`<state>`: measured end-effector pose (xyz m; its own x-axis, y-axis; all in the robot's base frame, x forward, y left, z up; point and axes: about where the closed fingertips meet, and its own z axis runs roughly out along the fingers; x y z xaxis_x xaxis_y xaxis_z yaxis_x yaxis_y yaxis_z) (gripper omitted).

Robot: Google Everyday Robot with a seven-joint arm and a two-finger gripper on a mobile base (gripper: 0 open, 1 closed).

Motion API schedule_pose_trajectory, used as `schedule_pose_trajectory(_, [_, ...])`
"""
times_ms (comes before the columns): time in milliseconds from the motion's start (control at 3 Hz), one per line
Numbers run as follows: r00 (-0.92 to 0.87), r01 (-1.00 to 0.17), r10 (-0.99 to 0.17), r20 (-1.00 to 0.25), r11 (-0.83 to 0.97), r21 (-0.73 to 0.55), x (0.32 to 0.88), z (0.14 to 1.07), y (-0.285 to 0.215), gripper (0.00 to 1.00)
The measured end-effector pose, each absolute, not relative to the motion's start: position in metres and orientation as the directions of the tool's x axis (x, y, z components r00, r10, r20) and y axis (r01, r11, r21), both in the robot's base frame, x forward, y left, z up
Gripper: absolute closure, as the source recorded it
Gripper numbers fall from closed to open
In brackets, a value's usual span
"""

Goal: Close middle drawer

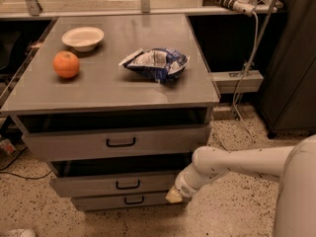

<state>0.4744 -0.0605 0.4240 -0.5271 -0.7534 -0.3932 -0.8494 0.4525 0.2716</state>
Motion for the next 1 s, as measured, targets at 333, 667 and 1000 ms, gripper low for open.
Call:
schedule_pose_trajectory(333, [-0.516,-0.856,-0.761,-0.393,0.454,0.245,0.489,0.426,-0.059,1.00])
schedule_pose_trajectory(667, [-0.509,-0.861,-0.767,-0.391,0.456,0.226,0.500,0.430,-0.059,1.00])
schedule_pose_trajectory(1000, [-0.511,-0.860,-0.773,-0.376,0.465,0.210,0.506,0.432,-0.059,1.00])
